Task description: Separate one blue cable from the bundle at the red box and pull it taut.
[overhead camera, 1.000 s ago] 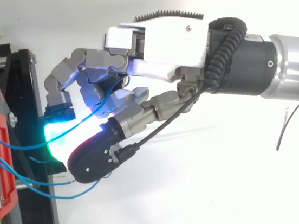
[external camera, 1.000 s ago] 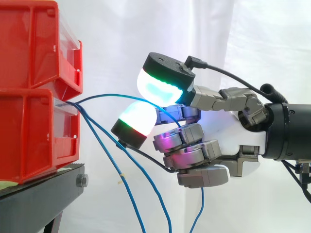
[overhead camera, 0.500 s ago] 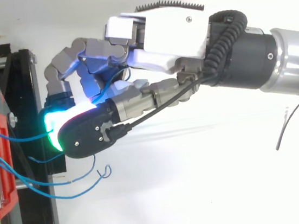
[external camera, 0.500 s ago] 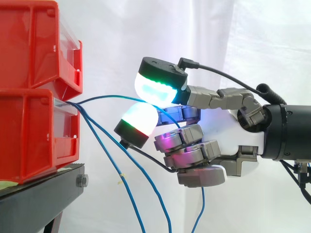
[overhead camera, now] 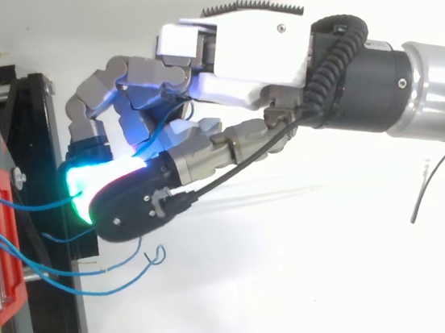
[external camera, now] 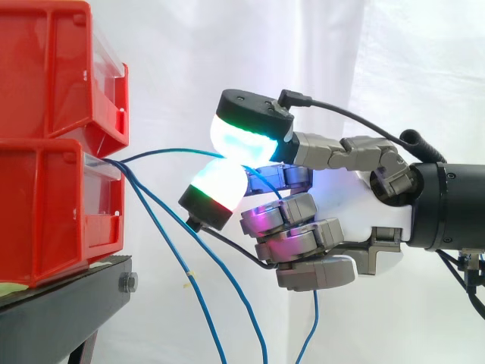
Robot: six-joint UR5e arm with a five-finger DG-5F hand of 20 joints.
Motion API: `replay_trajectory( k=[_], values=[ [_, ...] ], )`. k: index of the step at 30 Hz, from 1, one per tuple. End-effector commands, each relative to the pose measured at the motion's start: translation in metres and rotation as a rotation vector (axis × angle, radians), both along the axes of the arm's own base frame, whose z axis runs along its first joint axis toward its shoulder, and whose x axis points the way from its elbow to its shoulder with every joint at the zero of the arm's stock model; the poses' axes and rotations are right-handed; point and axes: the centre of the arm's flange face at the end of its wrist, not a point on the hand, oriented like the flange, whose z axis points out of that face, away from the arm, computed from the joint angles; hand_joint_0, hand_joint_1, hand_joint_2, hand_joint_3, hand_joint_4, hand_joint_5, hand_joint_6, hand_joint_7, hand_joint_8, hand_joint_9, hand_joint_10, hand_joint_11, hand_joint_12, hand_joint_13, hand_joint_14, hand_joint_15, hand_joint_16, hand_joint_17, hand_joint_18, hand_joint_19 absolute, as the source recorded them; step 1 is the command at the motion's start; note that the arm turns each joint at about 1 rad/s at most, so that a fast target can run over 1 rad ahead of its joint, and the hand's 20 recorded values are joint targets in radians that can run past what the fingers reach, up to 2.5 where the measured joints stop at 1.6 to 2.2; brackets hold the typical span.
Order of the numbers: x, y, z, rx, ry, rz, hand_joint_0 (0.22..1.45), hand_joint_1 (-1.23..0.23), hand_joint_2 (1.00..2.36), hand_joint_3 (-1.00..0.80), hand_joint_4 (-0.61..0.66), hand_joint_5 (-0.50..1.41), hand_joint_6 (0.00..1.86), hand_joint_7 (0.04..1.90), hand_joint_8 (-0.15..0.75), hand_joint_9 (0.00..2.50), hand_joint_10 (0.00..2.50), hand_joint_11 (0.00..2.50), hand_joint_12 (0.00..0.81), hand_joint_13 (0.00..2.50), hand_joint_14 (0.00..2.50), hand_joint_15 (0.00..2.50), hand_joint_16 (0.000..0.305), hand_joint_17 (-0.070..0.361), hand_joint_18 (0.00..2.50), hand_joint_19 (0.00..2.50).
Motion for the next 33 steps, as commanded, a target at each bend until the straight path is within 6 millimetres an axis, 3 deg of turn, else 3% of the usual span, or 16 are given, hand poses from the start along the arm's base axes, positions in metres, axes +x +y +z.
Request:
replay_trajectory(
  k=[1,2,6,21,26,30,33],
  values=[
    [0.0,0.0,0.0,0.0,-0.001,0.0,0.58,-0.53,1.0,-0.49,0.11,-0.14,0.92,1.05,0.354,0.5,2.5,1.71,0.403,0.85,2.5,1.47,0.043,0.096,1.39,1.52],
    [0.0,0.0,-0.002,-0.001,0.003,0.0,0.57,-0.44,1.0,-0.5,0.12,-0.14,0.92,1.06,0.36,0.51,2.5,1.72,0.405,0.86,2.5,1.44,0.043,0.097,1.38,1.46],
    [-0.001,-0.003,0.0,-0.004,0.002,-0.019,0.6,-0.37,1.0,-0.49,0.12,-0.14,0.91,1.06,0.354,0.52,2.5,1.72,0.402,0.86,2.5,1.44,0.042,0.094,1.37,1.45],
    [-0.003,-0.012,-0.002,-0.014,0.01,-0.094,0.6,-0.59,1.01,-0.27,0.12,-0.14,0.9,1.09,0.361,0.53,2.5,1.74,0.412,0.86,2.5,1.46,0.042,0.095,1.39,1.47],
    [-0.003,-0.013,-0.001,-0.013,0.013,-0.095,0.6,-0.67,1.02,-0.19,0.14,-0.14,0.91,1.07,0.373,0.53,2.5,1.71,0.42,0.89,2.5,1.41,0.047,0.106,1.41,1.34],
    [-0.002,-0.01,-0.002,-0.01,0.014,-0.089,0.61,-0.69,1.02,-0.2,0.14,-0.14,0.92,1.06,0.37,0.52,2.5,1.71,0.413,0.88,2.5,1.43,0.045,0.101,1.42,1.42],
    [-0.002,-0.007,-0.001,-0.003,0.011,-0.085,0.61,-0.66,1.01,-0.33,0.14,-0.15,0.92,1.03,0.358,0.51,2.5,1.71,0.405,0.87,2.5,1.43,0.041,0.092,1.41,1.53]
  ],
)
